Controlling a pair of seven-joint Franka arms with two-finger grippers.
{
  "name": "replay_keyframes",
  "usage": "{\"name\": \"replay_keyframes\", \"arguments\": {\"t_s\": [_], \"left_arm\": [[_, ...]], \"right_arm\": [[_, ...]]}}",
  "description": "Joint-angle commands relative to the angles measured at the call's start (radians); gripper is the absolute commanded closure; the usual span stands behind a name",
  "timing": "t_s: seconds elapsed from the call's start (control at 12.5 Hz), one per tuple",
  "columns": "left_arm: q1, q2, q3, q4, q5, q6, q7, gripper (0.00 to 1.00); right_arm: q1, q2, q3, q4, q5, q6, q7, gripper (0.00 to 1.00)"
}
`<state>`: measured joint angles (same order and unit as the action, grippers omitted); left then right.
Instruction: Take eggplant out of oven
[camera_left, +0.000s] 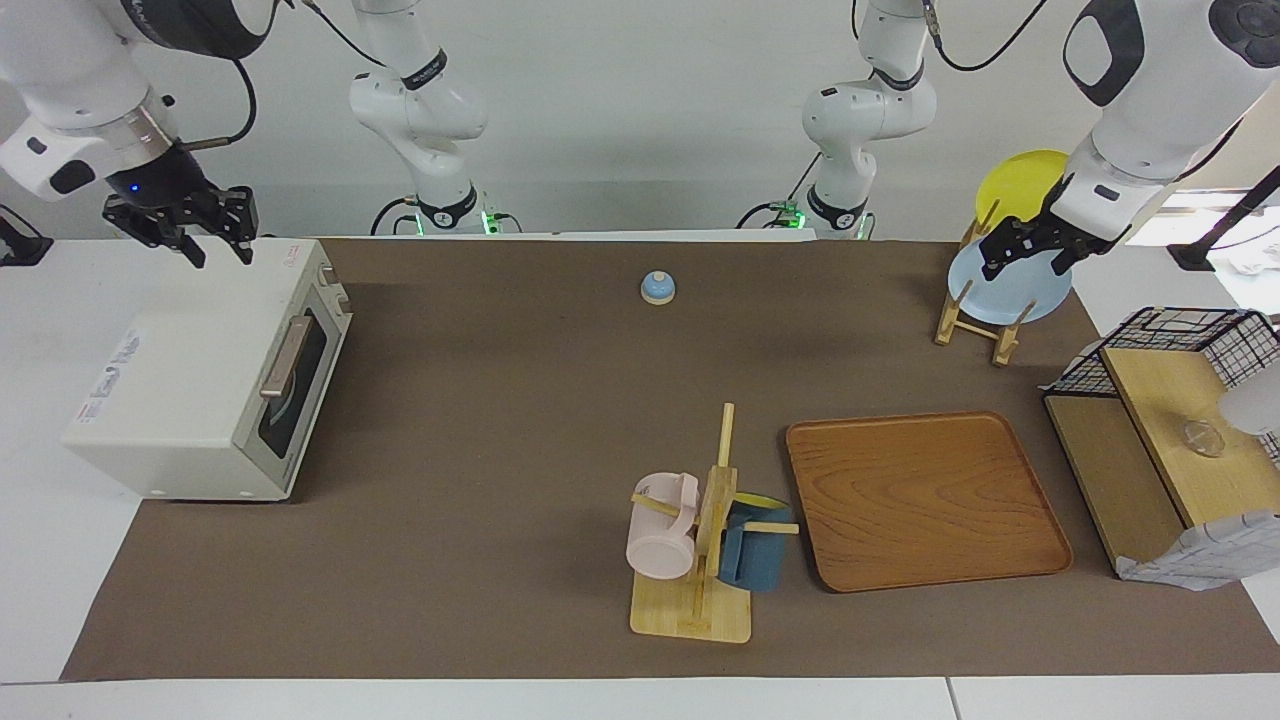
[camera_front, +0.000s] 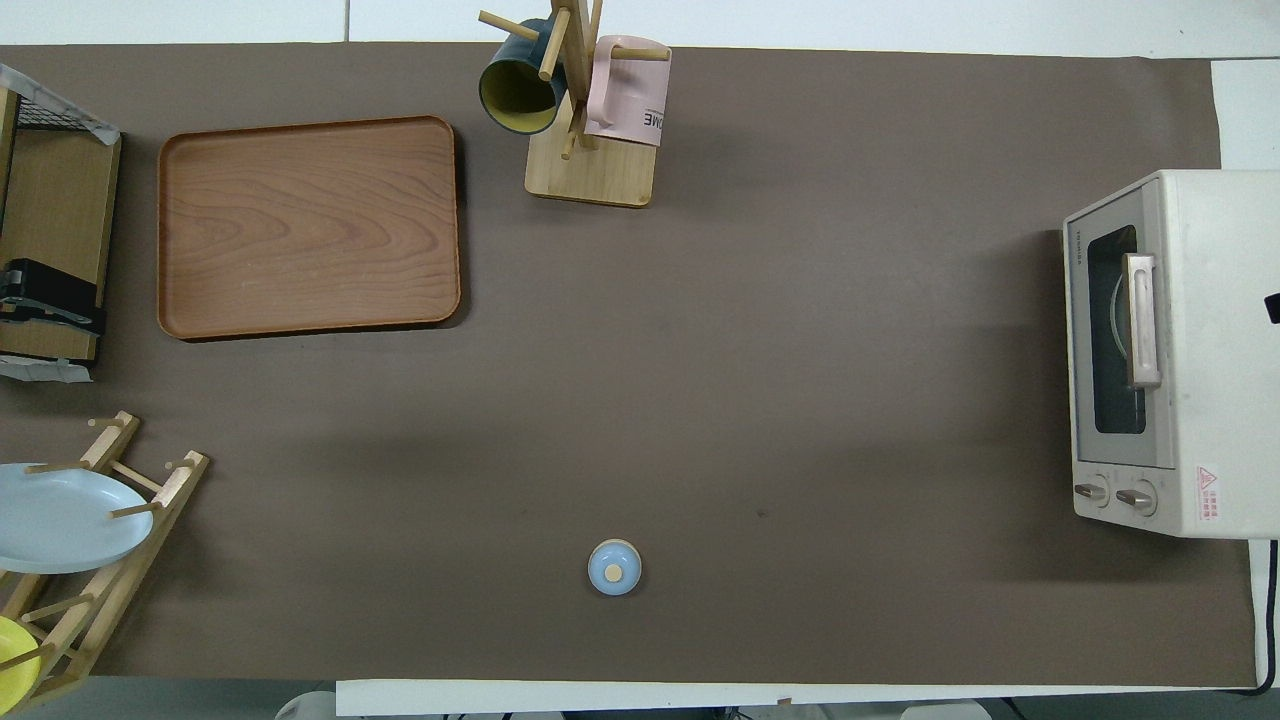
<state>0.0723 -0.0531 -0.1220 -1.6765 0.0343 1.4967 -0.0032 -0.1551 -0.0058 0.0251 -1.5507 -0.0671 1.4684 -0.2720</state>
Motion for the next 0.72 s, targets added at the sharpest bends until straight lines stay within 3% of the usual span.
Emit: {"name": "replay_keyframes", "arguments": {"t_s": [0.0,0.24,0.64], "left_arm": [[0.001,-0.018,0.002,-0.014,0.002,-0.009,0.000,0.00],[0.001,-0.018,0.002,-0.014,0.002,-0.009,0.000,0.00],[0.001,-0.018,0.002,-0.014,0.004,-0.009,0.000,0.00]], "right_arm": [[0.022,-0.010,0.001,-0.130,-0.014,0.125,0.066,1.00],[0.008,0.000,-0.001,-0.192,-0.017,0.151,0.068,1.00],[-0.004,0.030,-0.002,-0.267,-0.060,0.299,0.057,1.00]]}}
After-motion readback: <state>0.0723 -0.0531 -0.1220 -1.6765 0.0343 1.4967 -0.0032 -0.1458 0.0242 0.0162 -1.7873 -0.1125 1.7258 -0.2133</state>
